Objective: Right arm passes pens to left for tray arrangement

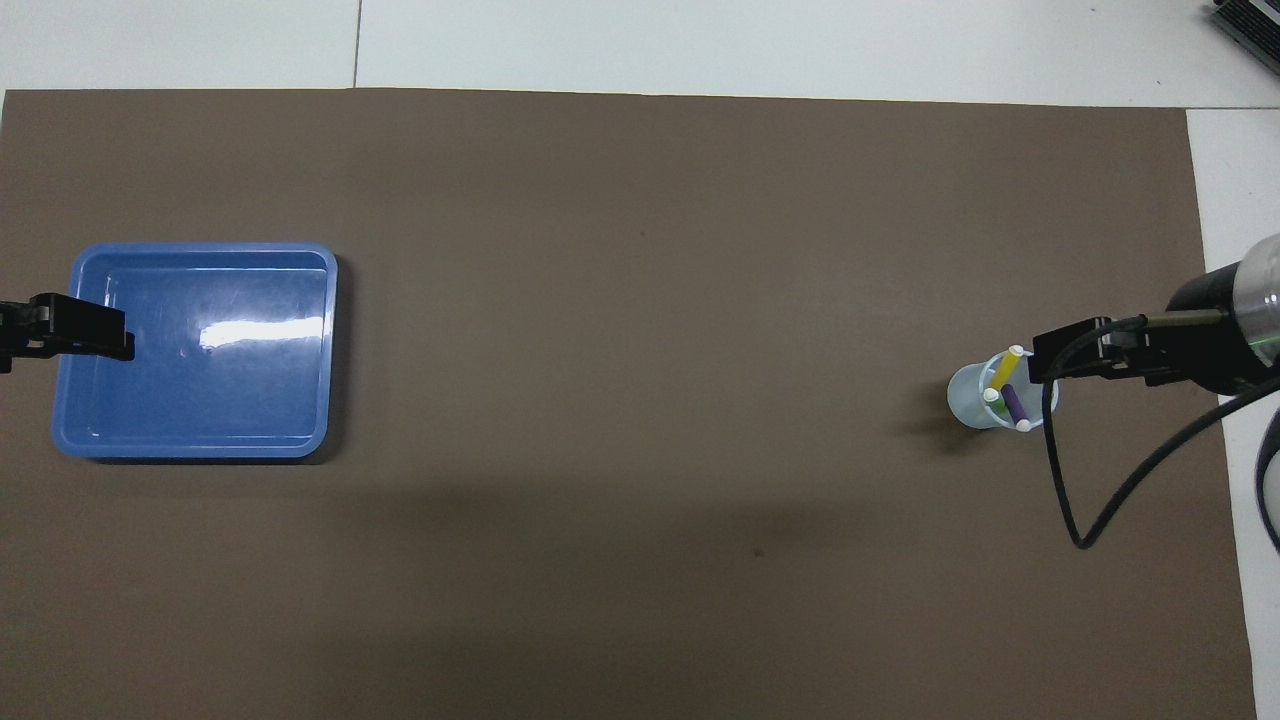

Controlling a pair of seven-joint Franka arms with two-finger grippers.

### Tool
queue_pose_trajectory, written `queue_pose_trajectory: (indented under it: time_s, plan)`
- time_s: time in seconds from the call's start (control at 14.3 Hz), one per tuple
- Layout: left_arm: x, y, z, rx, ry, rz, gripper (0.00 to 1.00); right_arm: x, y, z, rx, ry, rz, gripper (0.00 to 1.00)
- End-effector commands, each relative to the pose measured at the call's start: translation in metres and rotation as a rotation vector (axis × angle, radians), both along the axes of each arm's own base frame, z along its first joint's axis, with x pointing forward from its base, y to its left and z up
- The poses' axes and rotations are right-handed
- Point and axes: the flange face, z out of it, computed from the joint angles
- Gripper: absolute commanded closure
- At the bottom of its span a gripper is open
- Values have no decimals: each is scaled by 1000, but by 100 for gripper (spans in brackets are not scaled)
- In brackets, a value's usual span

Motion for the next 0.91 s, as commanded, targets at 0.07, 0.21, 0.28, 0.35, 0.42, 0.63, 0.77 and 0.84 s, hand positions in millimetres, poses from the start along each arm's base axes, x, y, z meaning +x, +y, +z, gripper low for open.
queue_pose_trajectory:
  time_s: [0.07, 0.21, 0.28, 0.35, 0.42, 0.63, 0.77, 0.84]
  plan:
    - [-4, -6, 4, -13, -20, 1, 0, -4, -1, 4, -19, -4, -12, 0]
    - [-6, -11, 3, -11, -5, -5, 0, -4, -1, 4, -19, -2, -12, 0]
    - [-7, -16, 3, -8, 3, -19, 0, -4, -2, 4, -20, -4, -12, 0]
    - [-7, -17, 3, -5, 7, -27, 0, -4, -2, 4, -22, -2, -12, 0]
    - [-7, -17, 2, -5, 10, -27, 0, -4, -2, 4, -28, -3, -12, 0]
    - [-7, -12, 2, -4, 15, -19, 0, -4, -4, 4, -34, -7, -9, 0]
    - [-9, -13, 2, -4, 21, -21, 0, 0, -7, -2, -32, -22, -1, 0]
    - [-9, -11, 1, -4, 25, -16, 0, 1, -11, -10, -31, -15, 11, 0]
